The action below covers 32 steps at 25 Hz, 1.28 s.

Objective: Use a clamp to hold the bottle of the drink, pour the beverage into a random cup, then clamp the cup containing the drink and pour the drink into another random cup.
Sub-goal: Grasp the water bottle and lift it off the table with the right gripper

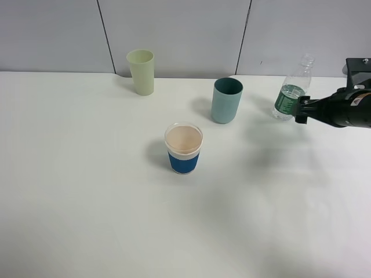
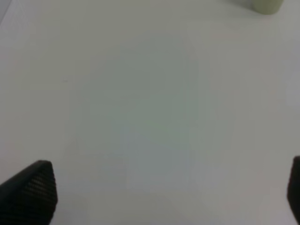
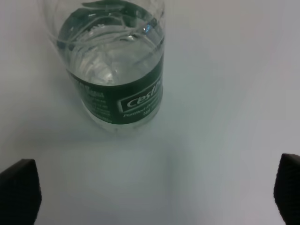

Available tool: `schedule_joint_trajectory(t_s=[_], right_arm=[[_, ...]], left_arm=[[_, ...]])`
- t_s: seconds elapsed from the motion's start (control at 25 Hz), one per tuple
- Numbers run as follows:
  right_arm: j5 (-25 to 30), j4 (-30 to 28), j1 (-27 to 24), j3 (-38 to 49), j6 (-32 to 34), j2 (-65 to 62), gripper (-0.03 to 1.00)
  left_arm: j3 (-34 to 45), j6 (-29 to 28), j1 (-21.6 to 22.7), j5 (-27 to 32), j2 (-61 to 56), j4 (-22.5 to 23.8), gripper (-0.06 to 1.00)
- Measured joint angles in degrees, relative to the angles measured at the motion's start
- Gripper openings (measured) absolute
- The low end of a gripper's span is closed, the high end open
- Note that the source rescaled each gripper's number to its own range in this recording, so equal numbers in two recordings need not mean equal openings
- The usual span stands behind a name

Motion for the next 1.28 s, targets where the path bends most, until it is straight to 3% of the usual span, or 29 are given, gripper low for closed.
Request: schedule_joint_trajectory(t_s=[0.28, 0.88, 1.28], right_arm=[[-11.19, 0.00, 0.00, -0.74, -0.05, 7.62, 1.00], [-11.83, -6.16, 0.00, -11.94, -0.25, 16.51, 1.00], [-16.26, -7.58, 0.00, -13.28, -0.50, 19.21, 1.00]], left_arm=[[0.00, 0.00, 0.00, 0.00, 0.00, 0.00, 1.00], [0.00, 0.00, 0.00, 0.00, 0.00, 0.00, 1.00], [0.00, 0.00, 0.00, 0.00, 0.00, 0.00, 1.00]])
